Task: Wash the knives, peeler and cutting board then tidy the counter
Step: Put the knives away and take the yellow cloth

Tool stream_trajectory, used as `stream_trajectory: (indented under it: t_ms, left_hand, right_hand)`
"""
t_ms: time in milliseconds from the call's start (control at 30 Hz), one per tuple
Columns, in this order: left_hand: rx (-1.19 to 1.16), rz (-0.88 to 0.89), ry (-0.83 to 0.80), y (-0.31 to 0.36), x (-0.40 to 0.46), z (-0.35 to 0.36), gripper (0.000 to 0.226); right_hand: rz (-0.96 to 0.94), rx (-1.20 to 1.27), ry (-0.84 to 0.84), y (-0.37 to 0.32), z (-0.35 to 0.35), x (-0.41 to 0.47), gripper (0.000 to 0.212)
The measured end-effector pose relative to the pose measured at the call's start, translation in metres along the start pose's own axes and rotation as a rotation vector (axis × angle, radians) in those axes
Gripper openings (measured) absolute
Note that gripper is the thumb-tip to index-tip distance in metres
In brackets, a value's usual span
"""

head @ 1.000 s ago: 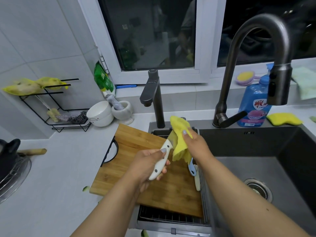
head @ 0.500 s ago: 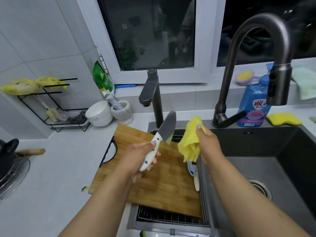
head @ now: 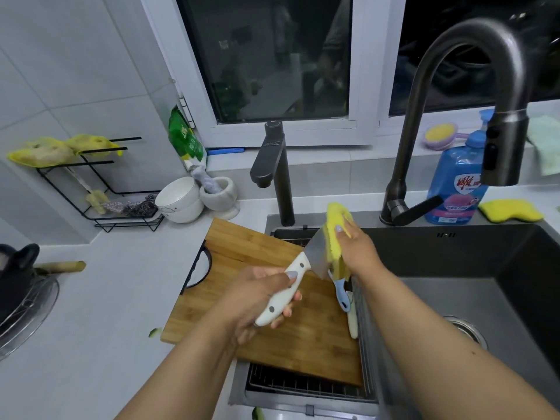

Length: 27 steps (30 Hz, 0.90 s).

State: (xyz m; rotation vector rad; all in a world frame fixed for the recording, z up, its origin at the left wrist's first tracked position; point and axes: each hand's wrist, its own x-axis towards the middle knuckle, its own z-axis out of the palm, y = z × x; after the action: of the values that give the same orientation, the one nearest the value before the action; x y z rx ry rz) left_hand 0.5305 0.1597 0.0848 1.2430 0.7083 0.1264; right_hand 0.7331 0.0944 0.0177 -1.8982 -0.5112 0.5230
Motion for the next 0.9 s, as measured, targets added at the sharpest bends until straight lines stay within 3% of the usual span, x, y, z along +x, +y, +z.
stream_trajectory:
  t_ms: [167, 233, 300, 367, 533, 633, 800, 900]
  left_hand:
    - [-0.003, -0.146, 0.053, 0.003, -0.001, -0.007, 0.031]
    - [0.268, -0.153, 0.131, -0.001, 0.001, -0.008, 0.036]
    - [0.705, -0.021, 0.173, -0.008, 0.001, -0.009, 0.049]
    - [0.887, 0.127, 0.189, -0.018, 0.004, -0.011, 0.054]
    - [0.143, -0.043, 0.096, -0.01, 0.008, -0.013, 0.029]
    - [-0.135, -0.14, 0.036, -0.006, 0.012, -0.016, 0.021]
    - [-0.364, -0.291, -0.076, -0.003, 0.018, -0.014, 0.022]
    - [-0.342, -0.303, -0.104, -0.003, 0.02, -0.013, 0.024]
  right_hand:
    - [0.367, 0.775, 0.048, 0.003, 0.002, 0.005, 0.037]
    - [0.392, 0.877, 0.071, 0.002, 0.002, 0.007, 0.036]
    - [0.383, 0.85, 0.082, -0.002, 0.003, 0.007, 0.039]
    - [0.352, 0.83, 0.07, -0.008, 0.003, 0.005, 0.04]
    - [0.235, 0.792, 0.071, -0.022, -0.003, -0.014, 0.042]
    - [0.1, 0.549, 0.071, -0.032, 0.0, -0.033, 0.039]
    - [-0.289, 0.12, -0.08, -0.038, 0.026, -0.056, 0.032]
    - [-0.366, -0.029, -0.109, -0.027, 0.04, -0.059, 0.028]
